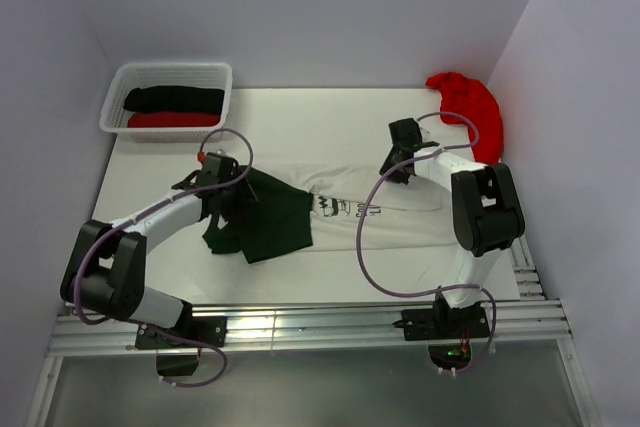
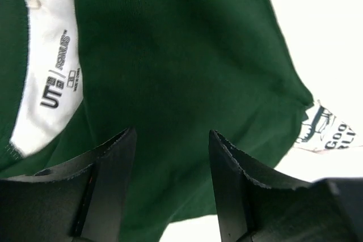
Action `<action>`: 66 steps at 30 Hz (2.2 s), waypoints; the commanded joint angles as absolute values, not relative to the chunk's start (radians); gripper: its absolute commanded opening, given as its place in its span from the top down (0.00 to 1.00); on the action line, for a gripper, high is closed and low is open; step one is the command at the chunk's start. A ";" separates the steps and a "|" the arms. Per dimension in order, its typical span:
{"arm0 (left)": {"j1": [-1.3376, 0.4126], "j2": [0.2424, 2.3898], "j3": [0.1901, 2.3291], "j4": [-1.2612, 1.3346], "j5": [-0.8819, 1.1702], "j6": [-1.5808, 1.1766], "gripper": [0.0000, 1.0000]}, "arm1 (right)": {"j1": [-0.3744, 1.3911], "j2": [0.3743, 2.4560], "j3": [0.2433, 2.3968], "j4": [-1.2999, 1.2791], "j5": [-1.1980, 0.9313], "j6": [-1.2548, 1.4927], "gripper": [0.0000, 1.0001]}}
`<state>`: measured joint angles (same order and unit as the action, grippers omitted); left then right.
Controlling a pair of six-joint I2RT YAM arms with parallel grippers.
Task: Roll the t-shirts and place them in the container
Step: Fold the tshirt
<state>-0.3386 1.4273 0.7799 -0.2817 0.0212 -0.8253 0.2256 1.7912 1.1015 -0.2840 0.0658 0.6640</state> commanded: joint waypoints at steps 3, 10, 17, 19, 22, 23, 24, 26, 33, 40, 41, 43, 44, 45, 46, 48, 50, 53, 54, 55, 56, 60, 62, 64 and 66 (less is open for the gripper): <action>-0.360 1.517 0.781 -0.202 0.006 -0.862 0.41 | 0.186 1.813 1.131 -0.416 0.212 0.730 1.00; -0.373 1.721 0.939 -0.268 -0.112 -0.784 0.42 | 0.192 1.732 1.011 -0.468 0.229 0.735 1.00; -0.397 2.005 1.224 -0.448 -0.238 -0.689 0.42 | 0.311 1.693 0.945 -0.609 0.282 0.736 1.00; -0.406 2.042 1.307 -0.483 -0.252 -0.663 0.43 | 0.360 1.700 0.942 -0.671 0.311 0.762 1.00; -0.432 2.127 1.451 -0.535 -0.290 -0.624 0.43 | 0.454 1.684 0.902 -0.710 0.289 0.790 1.00; -0.452 2.152 1.495 -0.554 -0.299 -0.614 0.43 | 0.504 1.674 0.867 -0.712 0.276 0.796 1.00; -0.463 2.210 1.594 -0.572 -0.319 -0.595 0.43 | 0.532 1.661 0.848 -0.710 0.262 0.816 1.00; -0.488 2.305 1.702 -0.616 -0.319 -0.575 0.43 | 0.634 1.625 0.807 -0.695 0.209 0.853 1.00; -0.567 2.517 2.145 -0.675 -0.249 -0.526 0.43 | 0.992 1.643 0.894 -0.681 0.045 0.992 1.00; -0.611 2.530 2.293 -0.651 -0.235 -0.482 0.40 | 1.088 1.574 1.075 -0.675 0.049 0.939 0.97; -0.606 2.470 2.252 -0.638 -0.250 -0.476 0.39 | 1.085 1.539 1.071 -0.672 0.073 0.919 0.82; -0.594 2.392 2.194 -0.582 -0.249 -0.463 0.37 | 1.066 1.421 1.039 -0.664 0.104 0.902 0.62; -0.575 2.309 2.139 -0.563 -0.230 -0.462 0.35 | 1.024 1.383 1.023 -0.652 0.100 0.876 0.53; -0.565 2.271 2.119 -0.545 -0.221 -0.463 0.34 | 0.994 1.315 1.008 -0.629 0.092 0.864 0.52; -0.543 2.234 2.103 -0.545 -0.215 -0.465 0.33 | 0.959 1.287 0.982 -0.618 0.072 0.853 0.51; -0.528 2.142 2.079 -0.557 -0.201 -0.466 0.31 | 0.846 1.232 0.959 -0.582 0.060 0.809 0.51; -0.517 2.058 2.041 -0.586 -0.206 -0.468 0.29 | 0.739 1.223 0.950 -0.563 0.048 0.754 0.51; -0.508 1.932 1.895 -0.578 -0.189 -0.488 0.28 | 0.645 1.249 0.951 -0.502 0.025 0.700 0.52; -0.505 1.901 1.849 -0.572 -0.169 -0.497 0.28 | 0.585 1.276 0.951 -0.459 0.015 0.693 0.52; -0.491 1.852 1.801 -0.565 -0.160 -0.509 0.28 | 0.556 1.298 0.950 -0.434 0.005 0.689 0.52; -0.480 1.830 1.704 -0.545 -0.149 -0.534 0.28 | 0.522 1.346 0.951 -0.410 -0.052 0.684 0.52; -0.428 1.778 1.479 -0.448 -0.072 -0.578 0.29 | 0.393 1.508 0.995 -0.305 -0.103 0.664 0.51; -0.413 1.776 1.389 -0.379 -0.014 -0.598 0.30 | 0.353 1.610 1.046 -0.298 -0.109 0.660 0.51; -0.411 1.789 1.332 -0.342 0.033 -0.606 0.30 | 0.328 1.667 1.089 -0.282 -0.127 0.655 0.51; -0.411 1.802 1.313 -0.315 0.058 -0.623 0.30 | 0.324 1.741 1.112 -0.269 -0.156 0.658 0.51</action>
